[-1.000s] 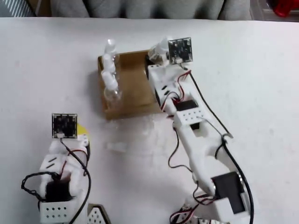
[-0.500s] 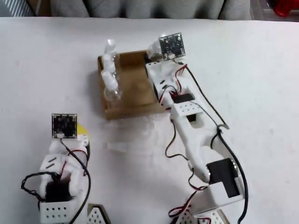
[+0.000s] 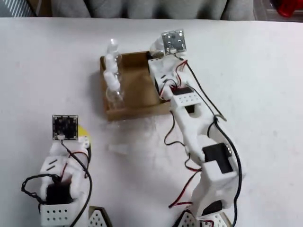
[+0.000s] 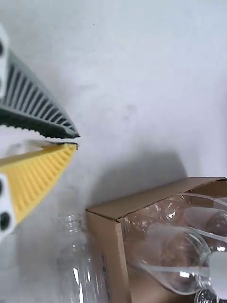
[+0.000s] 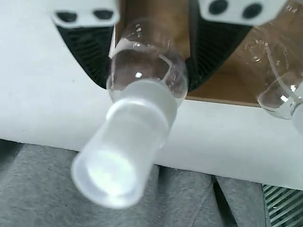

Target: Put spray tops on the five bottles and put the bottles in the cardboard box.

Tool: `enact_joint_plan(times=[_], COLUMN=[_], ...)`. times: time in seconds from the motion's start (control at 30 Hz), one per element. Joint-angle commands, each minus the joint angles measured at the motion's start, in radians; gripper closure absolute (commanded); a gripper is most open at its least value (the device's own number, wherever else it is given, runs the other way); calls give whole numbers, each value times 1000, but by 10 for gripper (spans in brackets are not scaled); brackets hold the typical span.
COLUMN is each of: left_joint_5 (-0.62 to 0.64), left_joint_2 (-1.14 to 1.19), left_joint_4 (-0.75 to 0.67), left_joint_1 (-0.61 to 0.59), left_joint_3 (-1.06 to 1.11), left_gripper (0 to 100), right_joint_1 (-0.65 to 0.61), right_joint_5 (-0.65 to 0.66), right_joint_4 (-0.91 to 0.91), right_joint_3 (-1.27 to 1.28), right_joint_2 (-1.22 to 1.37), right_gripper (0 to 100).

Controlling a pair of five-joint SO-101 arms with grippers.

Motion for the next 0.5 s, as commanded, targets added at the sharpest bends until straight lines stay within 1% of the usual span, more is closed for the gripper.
enact_joint_plan(times=[0.0, 0.23, 0.47], left_joint_5=[9, 9, 9], left_joint_2=[-12, -12, -12], left_joint_4=[3, 2, 2], left_joint_1=[-10, -10, -10], left_joint_3=[-2, -2, -2], left_gripper=[976, 976, 976], right_joint_1=[25, 22, 19], right_joint_5=[-8, -6, -2], right_joint_4=[-13, -18, -16], right_joint_3=[-89, -121, -121], right_joint_2=[21, 93, 104], right_gripper=[982, 982, 982])
